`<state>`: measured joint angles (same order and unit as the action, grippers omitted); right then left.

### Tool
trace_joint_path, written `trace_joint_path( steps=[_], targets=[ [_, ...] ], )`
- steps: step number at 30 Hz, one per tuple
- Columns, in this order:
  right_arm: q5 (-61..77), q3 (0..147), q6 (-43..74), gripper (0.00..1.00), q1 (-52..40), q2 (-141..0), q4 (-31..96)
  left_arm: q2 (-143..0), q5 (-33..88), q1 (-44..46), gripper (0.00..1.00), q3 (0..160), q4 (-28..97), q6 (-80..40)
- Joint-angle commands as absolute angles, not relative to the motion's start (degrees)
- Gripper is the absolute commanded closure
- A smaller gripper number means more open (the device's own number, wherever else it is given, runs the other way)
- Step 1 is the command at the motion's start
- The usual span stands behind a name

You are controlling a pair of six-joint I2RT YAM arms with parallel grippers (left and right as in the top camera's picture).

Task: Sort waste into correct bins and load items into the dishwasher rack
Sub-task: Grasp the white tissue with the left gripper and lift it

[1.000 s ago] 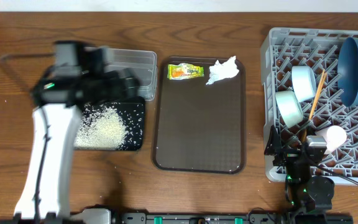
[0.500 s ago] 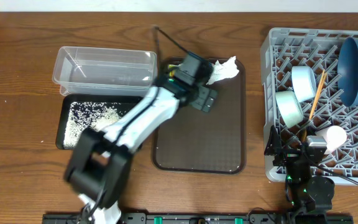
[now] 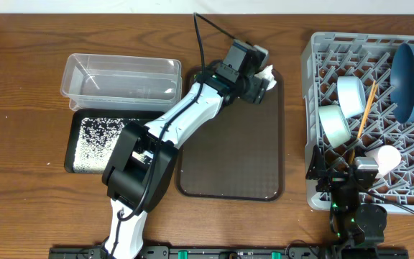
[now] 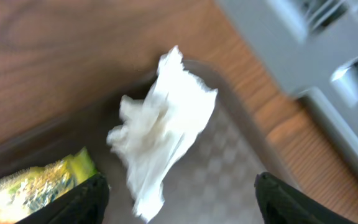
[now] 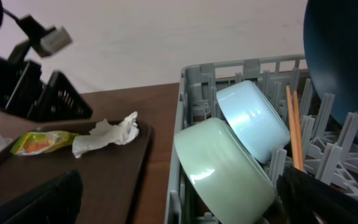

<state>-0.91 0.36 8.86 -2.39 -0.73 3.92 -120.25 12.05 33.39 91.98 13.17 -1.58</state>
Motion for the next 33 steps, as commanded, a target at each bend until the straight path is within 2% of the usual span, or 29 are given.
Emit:
trace_joint_path(
  steps=[1, 6, 9, 15, 18, 20, 22, 23, 24, 29, 31, 33],
  targets=[
    [-1.3, 0.3, 8.5, 0.01, -1.9, -0.4, 4.1, -123.1, 14.3, 33.3, 0.25, 92.6, 12.3, -2.0],
    [-1.3, 0.3, 8.5, 0.01, -1.9, -0.4, 4.1, -127.2, 14.4, 33.4, 0.28, 92.6, 11.4, -2.0],
    [-1.3, 0.3, 8.5, 0.01, -1.9, -0.4, 4.1, -128.9, 14.4, 33.6, 0.34, 92.6, 11.9, -2.0],
    [-1.3, 0.3, 8.5, 0.01, -1.9, -0.4, 4.1, -127.9, 14.9, 33.8, 0.59, 92.6, 13.1, -4.9],
    [-1.3, 0.3, 8.5, 0.01, -1.9, -0.4, 4.1, -125.1, 20.5, 33.4, 0.63, 92.6, 13.2, -6.8],
    [-1.3, 0.3, 8.5, 0.01, -1.9, -0.4, 4.1, -121.8, 22.1, 32.9, 0.70, 92.6, 14.5, -8.6],
    [-1.3, 0.3, 8.5, 0.01, -1.9, -0.4, 4.1, -118.1, 21.8, 32.2, 0.81, 92.6, 17.1, -9.0],
    [-1.3, 0.3, 8.5, 0.01, -1.9, -0.4, 4.1, -116.2, 20.7, 31.7, 0.90, 92.6, 19.2, -9.0],
    [-1.3, 0.3, 8.5, 0.01, -1.9, -0.4, 4.1, -114.2, 18.7, 31.0, 0.94, 92.6, 21.6, -9.0],
    [-1.3, 0.3, 8.5, 0.01, -1.9, -0.4, 4.1, -107.2, 9.1, 26.7, 0.94, 92.6, 32.1, -9.8],
    [-1.3, 0.3, 8.5, 0.01, -1.9, -0.4, 4.1, -106.1, 10.1, 24.7, 0.94, 92.6, 32.9, -9.8],
    [-1.3, 0.3, 8.5, 0.01, -1.9, -0.4, 4.1, -106.0, 16.1, 23.8, 0.93, 92.6, 30.6, -9.5]
  ],
)
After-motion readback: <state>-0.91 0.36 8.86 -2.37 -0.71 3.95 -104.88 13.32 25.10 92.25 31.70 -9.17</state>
